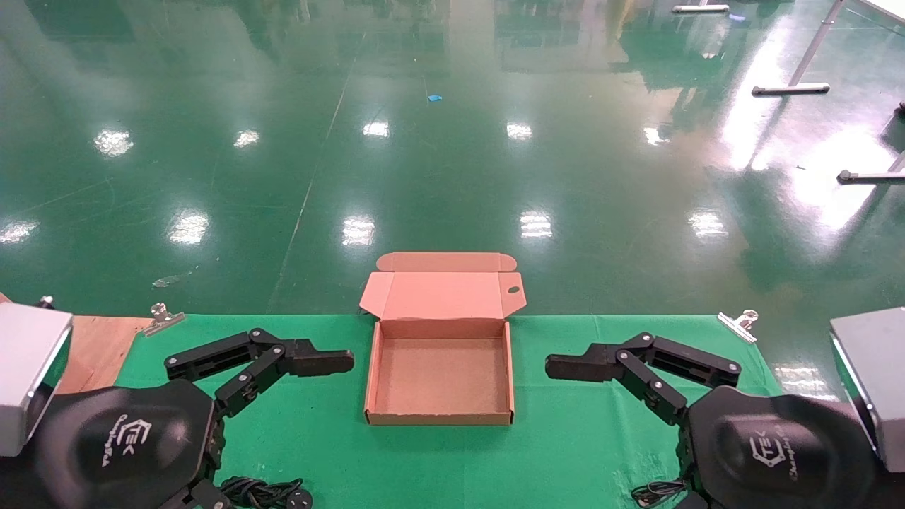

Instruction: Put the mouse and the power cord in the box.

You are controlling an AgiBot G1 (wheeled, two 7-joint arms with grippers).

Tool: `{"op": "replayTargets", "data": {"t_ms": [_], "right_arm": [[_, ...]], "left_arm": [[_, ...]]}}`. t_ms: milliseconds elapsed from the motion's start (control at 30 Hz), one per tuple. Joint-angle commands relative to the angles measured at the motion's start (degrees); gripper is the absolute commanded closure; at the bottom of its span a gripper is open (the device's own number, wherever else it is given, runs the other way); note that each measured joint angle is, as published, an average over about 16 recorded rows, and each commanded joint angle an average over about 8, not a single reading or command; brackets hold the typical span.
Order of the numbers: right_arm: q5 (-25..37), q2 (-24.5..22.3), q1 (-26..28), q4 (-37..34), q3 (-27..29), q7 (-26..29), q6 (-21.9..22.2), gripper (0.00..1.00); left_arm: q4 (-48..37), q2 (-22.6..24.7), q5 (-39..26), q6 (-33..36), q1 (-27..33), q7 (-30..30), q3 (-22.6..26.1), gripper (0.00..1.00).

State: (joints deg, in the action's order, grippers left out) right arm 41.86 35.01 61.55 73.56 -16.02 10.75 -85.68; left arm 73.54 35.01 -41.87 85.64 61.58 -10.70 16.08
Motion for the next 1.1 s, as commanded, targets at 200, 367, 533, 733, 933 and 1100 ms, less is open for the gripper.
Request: {"op": "replayTargets", "data": {"t_ms": [200, 367, 533, 733, 933, 1100], "right_arm": [[0.00, 0.00, 0.00, 0.00, 0.00, 0.00, 0.00, 0.00], [0.00, 0.00, 0.00, 0.00, 0.00, 0.00, 0.00, 0.00], [0.00, 0.00, 0.00, 0.00, 0.00, 0.00, 0.00, 0.00], [0.00, 0.00, 0.00, 0.00, 0.00, 0.00, 0.00, 0.00], [0.00, 0.00, 0.00, 0.00, 0.00, 0.00, 0.00, 0.00], [0.00, 0.00, 0.00, 0.00, 0.00, 0.00, 0.00, 0.00]], "left_arm": [[0.00, 0.00, 0.00, 0.00, 0.00, 0.00, 0.00, 0.00], [0.00, 0.00, 0.00, 0.00, 0.00, 0.00, 0.00, 0.00], [0.00, 0.00, 0.00, 0.00, 0.00, 0.00, 0.00, 0.00], [0.00, 0.00, 0.00, 0.00, 0.00, 0.00, 0.00, 0.00], [0.00, 0.00, 0.00, 0.00, 0.00, 0.00, 0.00, 0.00], [0.00, 0.00, 0.00, 0.00, 0.00, 0.00, 0.00, 0.00]]}}
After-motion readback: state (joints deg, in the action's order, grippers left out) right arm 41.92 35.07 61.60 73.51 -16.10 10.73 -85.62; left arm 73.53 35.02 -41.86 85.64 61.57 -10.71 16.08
